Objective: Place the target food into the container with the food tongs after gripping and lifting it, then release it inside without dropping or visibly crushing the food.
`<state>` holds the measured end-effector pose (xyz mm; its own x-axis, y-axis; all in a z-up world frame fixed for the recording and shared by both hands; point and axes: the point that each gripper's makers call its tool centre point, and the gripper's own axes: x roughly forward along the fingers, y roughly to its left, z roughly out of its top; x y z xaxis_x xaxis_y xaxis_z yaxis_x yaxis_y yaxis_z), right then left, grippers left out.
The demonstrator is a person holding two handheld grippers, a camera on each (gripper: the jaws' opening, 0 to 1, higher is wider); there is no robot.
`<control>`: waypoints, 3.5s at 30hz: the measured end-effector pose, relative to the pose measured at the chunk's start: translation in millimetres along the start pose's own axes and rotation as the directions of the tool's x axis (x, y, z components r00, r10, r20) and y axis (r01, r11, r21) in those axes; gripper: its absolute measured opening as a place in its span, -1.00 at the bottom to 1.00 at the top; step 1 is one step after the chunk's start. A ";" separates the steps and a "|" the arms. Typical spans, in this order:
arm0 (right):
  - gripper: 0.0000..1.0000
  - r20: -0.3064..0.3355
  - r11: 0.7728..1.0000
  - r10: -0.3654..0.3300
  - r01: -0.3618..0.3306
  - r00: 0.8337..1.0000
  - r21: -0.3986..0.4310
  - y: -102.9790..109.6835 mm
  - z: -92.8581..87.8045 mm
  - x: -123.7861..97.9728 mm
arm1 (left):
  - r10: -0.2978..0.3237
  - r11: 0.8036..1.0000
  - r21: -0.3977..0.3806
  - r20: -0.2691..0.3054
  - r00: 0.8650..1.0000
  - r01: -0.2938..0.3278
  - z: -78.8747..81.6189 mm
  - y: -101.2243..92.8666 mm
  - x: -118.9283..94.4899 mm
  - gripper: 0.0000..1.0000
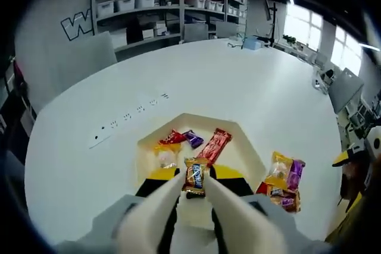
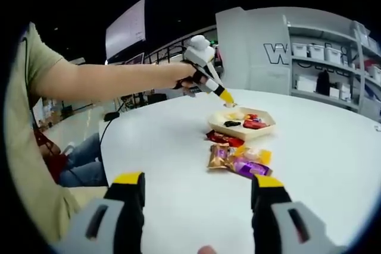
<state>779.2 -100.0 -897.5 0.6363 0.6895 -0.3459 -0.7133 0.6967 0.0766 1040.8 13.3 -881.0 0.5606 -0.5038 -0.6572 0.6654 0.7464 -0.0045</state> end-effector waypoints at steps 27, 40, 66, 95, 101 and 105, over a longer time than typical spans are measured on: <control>0.41 -0.010 1.000 -0.002 0.002 1.000 0.001 -0.8 -1.7 -0.9 | 0.055 0.998 0.039 -0.026 0.998 -0.054 9.0 -0.1 33.5 -0.52; 0.41 -0.007 1.000 0.006 -0.006 1.000 0.000 2.3 -0.3 1.2 | 0.048 0.998 0.047 -0.027 0.998 -0.047 6.6 2.5 17.3 -0.52; 0.42 -0.005 1.000 0.010 -0.010 1.000 -0.013 4.0 4.6 4.1 | -0.125 0.978 0.163 -0.030 0.992 0.128 -22.7 -64.9 -32.7 -0.53; 0.42 -0.008 1.000 0.012 -0.012 1.000 -0.014 7.9 1.8 2.0 | -0.297 0.889 0.336 -0.094 0.950 0.311 -80.6 -144.0 -34.5 -0.52; 0.42 -0.008 1.000 0.010 -0.010 1.000 -0.010 7.2 -0.1 0.9 | -0.297 0.869 0.382 -0.108 0.949 0.315 -84.0 -150.7 -28.8 -0.52; 0.42 -0.010 1.000 0.011 -0.011 1.000 -0.008 6.6 -1.5 1.4 | -0.298 0.857 0.405 -0.116 0.947 0.319 -85.6 -154.2 -24.4 -0.52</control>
<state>774.9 -94.8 -898.8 0.6256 0.6951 -0.3541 -0.7224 0.6876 0.0732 882.3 -52.3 -928.8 0.2755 -0.6494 -0.7088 0.9487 0.3028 0.0913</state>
